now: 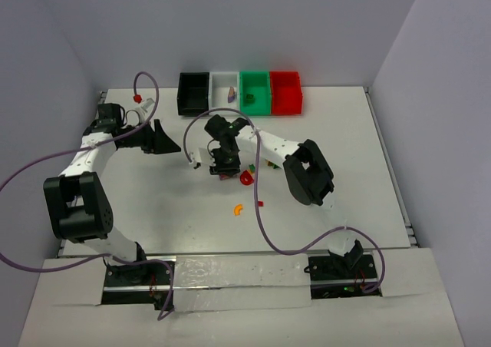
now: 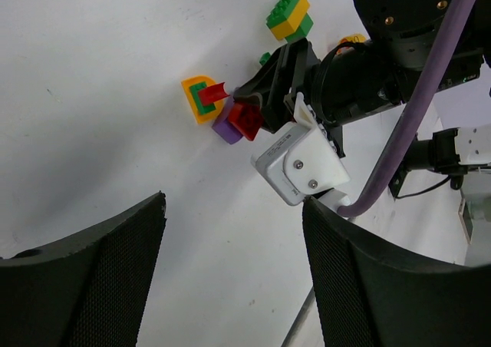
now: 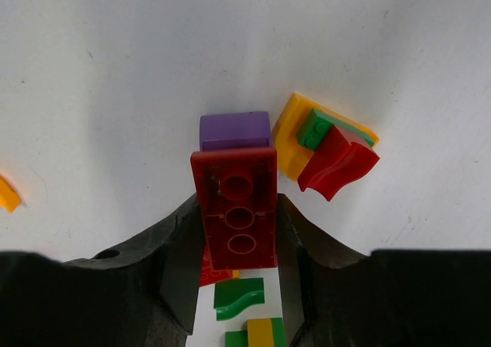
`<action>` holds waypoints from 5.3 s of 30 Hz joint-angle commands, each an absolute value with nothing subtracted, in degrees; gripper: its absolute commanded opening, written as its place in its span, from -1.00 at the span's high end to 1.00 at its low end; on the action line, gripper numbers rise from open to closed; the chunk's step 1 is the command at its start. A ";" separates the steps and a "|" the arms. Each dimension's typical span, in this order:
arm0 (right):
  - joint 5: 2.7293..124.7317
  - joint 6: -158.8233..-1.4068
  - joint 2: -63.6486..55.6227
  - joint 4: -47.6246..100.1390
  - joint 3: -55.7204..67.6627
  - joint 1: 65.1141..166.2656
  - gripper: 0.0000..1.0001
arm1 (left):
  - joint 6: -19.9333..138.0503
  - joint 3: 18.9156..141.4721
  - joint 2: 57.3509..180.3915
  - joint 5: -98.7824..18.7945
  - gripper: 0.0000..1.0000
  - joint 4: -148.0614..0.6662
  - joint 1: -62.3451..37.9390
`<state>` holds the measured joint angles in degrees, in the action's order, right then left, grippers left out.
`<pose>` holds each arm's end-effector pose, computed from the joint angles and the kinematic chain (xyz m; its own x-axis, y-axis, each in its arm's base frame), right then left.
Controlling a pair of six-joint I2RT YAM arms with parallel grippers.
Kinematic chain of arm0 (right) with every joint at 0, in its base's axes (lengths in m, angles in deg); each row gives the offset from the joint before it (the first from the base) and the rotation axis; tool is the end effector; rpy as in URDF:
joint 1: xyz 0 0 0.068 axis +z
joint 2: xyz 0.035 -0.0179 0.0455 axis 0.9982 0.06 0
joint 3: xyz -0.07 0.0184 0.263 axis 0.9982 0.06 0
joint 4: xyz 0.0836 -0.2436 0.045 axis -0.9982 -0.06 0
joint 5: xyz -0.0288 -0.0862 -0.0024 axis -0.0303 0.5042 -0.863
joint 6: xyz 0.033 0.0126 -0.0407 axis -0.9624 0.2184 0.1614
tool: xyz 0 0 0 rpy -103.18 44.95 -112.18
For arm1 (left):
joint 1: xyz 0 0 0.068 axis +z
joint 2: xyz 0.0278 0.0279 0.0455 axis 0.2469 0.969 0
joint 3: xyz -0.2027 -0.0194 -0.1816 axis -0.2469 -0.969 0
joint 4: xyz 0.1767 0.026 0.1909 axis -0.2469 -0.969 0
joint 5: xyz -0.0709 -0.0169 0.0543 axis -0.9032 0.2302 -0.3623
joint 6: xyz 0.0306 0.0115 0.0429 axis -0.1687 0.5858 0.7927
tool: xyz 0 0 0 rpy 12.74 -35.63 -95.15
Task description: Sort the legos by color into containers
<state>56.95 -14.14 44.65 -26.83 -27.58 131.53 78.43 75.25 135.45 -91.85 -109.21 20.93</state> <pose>0.3254 0.3375 0.1823 0.2797 -0.8960 -0.3450 -0.9600 -0.2572 -0.1104 0.3265 0.0069 0.2513 -0.7824 -0.0230 -0.6224 0.5073 0.5561 -0.6583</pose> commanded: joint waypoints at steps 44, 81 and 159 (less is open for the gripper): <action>3.07 -80.13 13.32 6.58 -9.02 117.39 1.00 | 39.64 65.48 121.23 -103.07 -0.20 -64.69 1.20; 63.36 -76.64 29.18 2.47 -29.47 98.98 1.00 | 63.78 74.03 124.15 -76.14 1.00 -93.03 8.41; 60.73 -61.95 6.26 -13.91 -2.20 99.16 -0.97 | 81.77 130.25 180.64 -28.29 -0.66 -63.51 -6.97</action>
<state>60.89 -64.40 9.91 -6.41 -0.51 98.90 81.58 129.04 186.87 -29.52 -65.32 -6.72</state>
